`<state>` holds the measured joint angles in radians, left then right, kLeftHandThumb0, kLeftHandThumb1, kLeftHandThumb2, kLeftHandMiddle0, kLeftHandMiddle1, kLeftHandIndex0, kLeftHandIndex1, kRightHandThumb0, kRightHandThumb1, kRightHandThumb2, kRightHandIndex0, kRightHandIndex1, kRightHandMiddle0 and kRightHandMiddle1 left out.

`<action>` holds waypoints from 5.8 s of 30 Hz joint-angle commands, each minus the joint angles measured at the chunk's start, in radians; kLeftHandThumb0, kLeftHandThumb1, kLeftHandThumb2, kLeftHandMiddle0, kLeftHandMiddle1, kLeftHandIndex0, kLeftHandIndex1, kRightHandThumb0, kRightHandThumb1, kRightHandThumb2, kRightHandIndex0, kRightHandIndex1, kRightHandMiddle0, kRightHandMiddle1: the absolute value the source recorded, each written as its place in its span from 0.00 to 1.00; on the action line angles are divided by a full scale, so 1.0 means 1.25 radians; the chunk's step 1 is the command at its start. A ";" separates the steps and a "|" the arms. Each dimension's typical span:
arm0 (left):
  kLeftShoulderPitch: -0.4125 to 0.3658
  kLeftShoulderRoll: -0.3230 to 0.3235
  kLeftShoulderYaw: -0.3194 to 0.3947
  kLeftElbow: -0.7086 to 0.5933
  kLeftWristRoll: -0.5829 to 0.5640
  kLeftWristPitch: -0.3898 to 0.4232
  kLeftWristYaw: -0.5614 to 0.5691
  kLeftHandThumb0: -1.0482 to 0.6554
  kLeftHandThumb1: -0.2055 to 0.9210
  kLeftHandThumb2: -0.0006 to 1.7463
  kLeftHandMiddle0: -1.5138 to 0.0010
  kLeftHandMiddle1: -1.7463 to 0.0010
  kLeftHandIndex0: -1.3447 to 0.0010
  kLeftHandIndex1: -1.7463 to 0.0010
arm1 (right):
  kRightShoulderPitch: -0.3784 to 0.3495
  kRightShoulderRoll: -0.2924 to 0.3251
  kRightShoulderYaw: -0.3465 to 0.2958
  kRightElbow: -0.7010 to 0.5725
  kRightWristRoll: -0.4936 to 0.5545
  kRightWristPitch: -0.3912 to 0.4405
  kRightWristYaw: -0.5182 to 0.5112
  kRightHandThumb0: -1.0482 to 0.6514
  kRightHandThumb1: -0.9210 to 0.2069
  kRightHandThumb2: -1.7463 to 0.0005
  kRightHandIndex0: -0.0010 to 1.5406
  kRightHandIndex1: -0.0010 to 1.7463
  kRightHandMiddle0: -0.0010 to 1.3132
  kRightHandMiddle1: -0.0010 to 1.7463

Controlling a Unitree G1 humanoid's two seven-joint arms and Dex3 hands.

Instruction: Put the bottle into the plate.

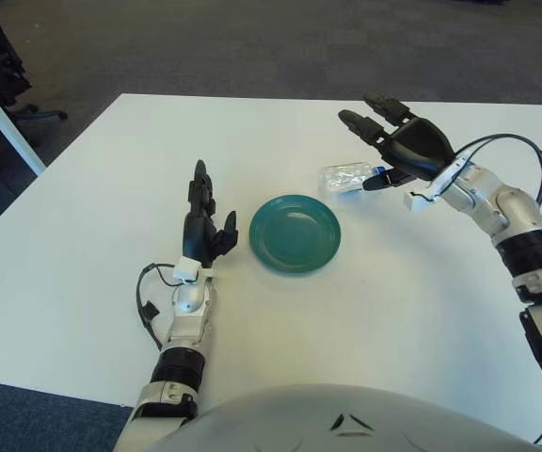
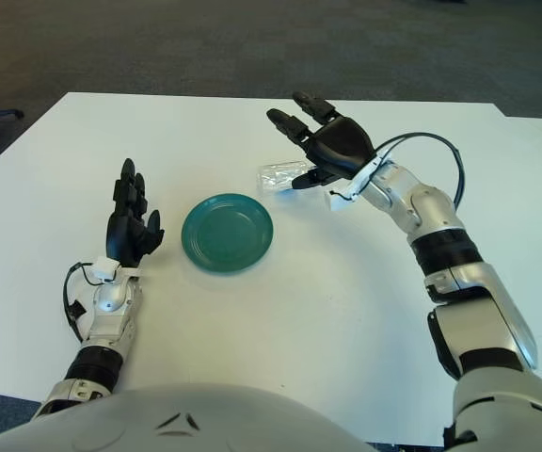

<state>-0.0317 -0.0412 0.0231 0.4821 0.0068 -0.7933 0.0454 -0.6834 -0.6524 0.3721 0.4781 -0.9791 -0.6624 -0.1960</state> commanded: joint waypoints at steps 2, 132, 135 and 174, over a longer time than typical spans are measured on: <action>0.077 -0.019 -0.012 0.096 0.025 -0.013 0.007 0.07 1.00 0.30 1.00 1.00 1.00 0.90 | -0.065 -0.005 0.043 0.042 -0.015 -0.036 0.017 0.00 0.00 0.69 0.00 0.00 0.00 0.00; 0.217 -0.042 -0.055 -0.074 0.031 0.007 -0.017 0.05 1.00 0.28 1.00 1.00 1.00 0.91 | -0.167 0.256 0.189 0.677 0.126 0.160 -0.071 0.00 0.00 0.69 0.00 0.00 0.00 0.00; 0.224 -0.045 -0.058 -0.084 0.034 0.012 -0.016 0.05 1.00 0.27 1.00 1.00 1.00 0.91 | -0.159 0.255 0.190 0.678 0.127 0.163 -0.067 0.00 0.00 0.69 0.00 0.00 0.00 0.00; 0.309 -0.102 -0.160 -0.183 0.077 0.031 0.082 0.05 1.00 0.23 1.00 1.00 1.00 0.90 | -0.092 0.186 0.213 0.698 0.133 0.190 -0.099 0.16 0.00 0.87 0.45 0.88 0.33 0.96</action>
<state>0.2545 -0.1136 -0.1466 0.1843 0.0742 -0.7571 0.1273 -0.8374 -0.4218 0.6250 1.3257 -0.8019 -0.4386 -0.3433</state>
